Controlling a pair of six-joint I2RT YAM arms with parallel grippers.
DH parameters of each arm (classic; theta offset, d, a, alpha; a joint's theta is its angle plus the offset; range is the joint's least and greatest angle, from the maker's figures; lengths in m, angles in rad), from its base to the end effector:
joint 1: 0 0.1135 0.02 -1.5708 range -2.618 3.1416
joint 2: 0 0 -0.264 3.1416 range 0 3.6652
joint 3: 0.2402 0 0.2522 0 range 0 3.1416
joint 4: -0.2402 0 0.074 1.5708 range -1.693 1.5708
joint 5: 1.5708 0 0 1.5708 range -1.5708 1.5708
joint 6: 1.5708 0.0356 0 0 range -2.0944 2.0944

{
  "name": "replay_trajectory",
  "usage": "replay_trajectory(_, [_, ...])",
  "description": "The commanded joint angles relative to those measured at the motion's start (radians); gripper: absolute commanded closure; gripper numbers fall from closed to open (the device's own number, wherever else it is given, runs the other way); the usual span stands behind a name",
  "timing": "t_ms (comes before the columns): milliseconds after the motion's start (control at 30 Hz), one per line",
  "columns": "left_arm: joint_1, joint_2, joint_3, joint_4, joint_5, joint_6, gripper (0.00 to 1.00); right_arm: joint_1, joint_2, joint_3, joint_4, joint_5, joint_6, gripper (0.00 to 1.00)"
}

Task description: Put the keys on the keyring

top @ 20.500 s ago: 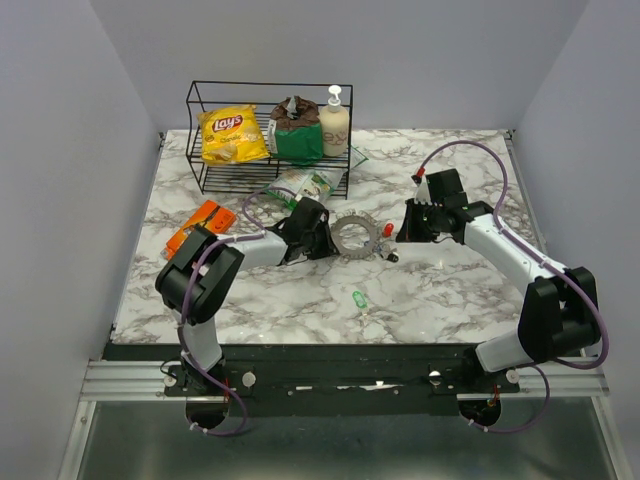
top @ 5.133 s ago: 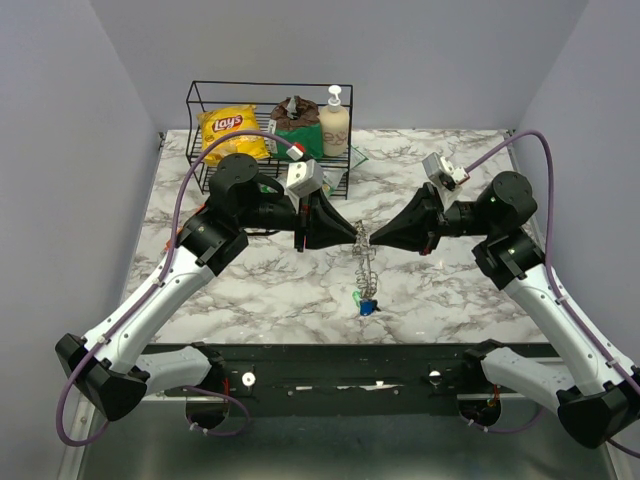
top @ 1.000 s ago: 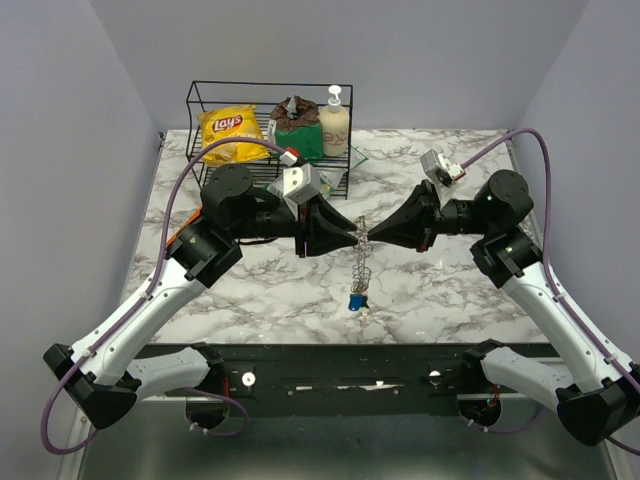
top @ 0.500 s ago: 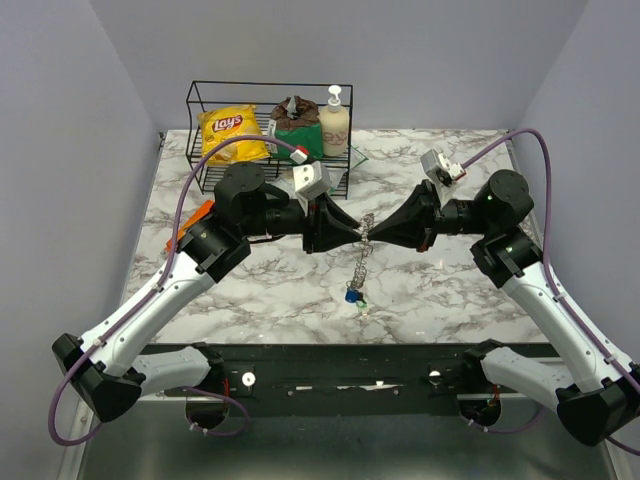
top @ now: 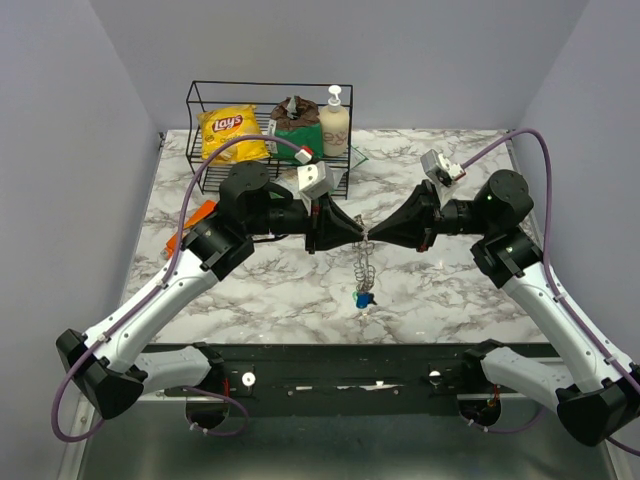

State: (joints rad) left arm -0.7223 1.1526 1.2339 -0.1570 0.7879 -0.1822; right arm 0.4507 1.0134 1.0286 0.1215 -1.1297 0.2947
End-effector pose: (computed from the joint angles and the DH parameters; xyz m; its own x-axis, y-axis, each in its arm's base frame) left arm 0.1716 -0.1848 0.4269 -0.2364 0.0380 -0.9709 0.9699 0.0699 -0.2334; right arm 0.1775 0.1216 0.4134 -0.1709 0.0551 -0.9838 -0.9852 -0.0229 0.1698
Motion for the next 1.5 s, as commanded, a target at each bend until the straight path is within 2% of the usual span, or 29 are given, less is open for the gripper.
replay_trajectory(0, [-0.003, 0.013, -0.014, 0.034, 0.037, -0.017, 0.76, 0.003, -0.018, -0.005, 0.012, 0.011, -0.008, 0.99])
replay_trajectory(33, [-0.002, 0.015, -0.014, 0.039, 0.042, -0.025, 0.77, 0.003, -0.018, -0.005, 0.013, 0.01, -0.006, 0.99])
replay_trajectory(133, [-0.002, 0.022, -0.01, 0.05, 0.056, -0.033, 0.9, 0.003, -0.016, -0.005, 0.013, 0.01, -0.008, 0.99])
replay_trajectory(167, [-0.002, 0.025, -0.008, 0.053, 0.059, -0.033, 0.98, 0.005, -0.016, -0.005, 0.013, 0.011, -0.008, 0.99])
replay_trajectory(200, [-0.002, 0.029, -0.007, 0.054, 0.06, -0.034, 1.0, 0.003, -0.016, -0.005, 0.012, 0.011, -0.006, 0.99])
replay_trajectory(467, [-0.003, 0.01, -0.011, 0.025, 0.019, -0.017, 1.0, 0.003, -0.016, -0.004, 0.012, 0.036, -0.002, 0.99])
replay_trajectory(533, [-0.002, -0.002, -0.016, 0.017, -0.016, -0.007, 1.0, 0.003, -0.021, -0.005, 0.012, 0.054, 0.006, 0.95])
replay_trajectory(567, [-0.003, -0.007, -0.022, 0.017, -0.03, -0.007, 1.0, 0.005, -0.024, -0.007, 0.012, 0.086, 0.009, 0.92])
replay_trajectory(667, [-0.002, -0.025, -0.036, 0.017, -0.058, 0.01, 1.0, 0.003, -0.041, -0.013, 0.01, 0.131, 0.017, 0.7])
replay_trajectory(700, [-0.002, -0.031, -0.04, 0.017, -0.062, 0.016, 1.0, 0.003, -0.045, -0.015, 0.01, 0.16, 0.02, 0.58])
replay_trajectory(767, [-0.002, -0.048, -0.051, 0.022, -0.079, 0.03, 1.0, 0.005, -0.058, -0.019, 0.009, 0.183, 0.024, 0.48])
replay_trajectory(800, [-0.002, -0.053, -0.054, 0.022, -0.085, 0.036, 1.0, 0.003, -0.062, -0.021, 0.01, 0.2, 0.024, 0.38])
replay_trajectory(900, [-0.002, -0.073, -0.068, 0.017, -0.099, 0.07, 1.0, 0.003, -0.071, -0.024, 0.007, 0.217, 0.024, 0.2])
replay_trajectory(1000, [-0.002, -0.091, -0.08, 0.017, -0.119, 0.093, 1.0, 0.002, -0.075, -0.028, 0.004, 0.223, 0.023, 0.13])
replay_trajectory(1300, [-0.002, -0.114, -0.086, -0.013, -0.138, 0.124, 1.0, 0.002, -0.056, -0.027, 0.001, 0.19, 0.014, 0.08])
replay_trajectory(1467, [-0.002, -0.114, -0.091, 0.031, -0.105, 0.096, 1.0, 0.003, -0.004, -0.009, 0.006, 0.105, 0.018, 0.15])
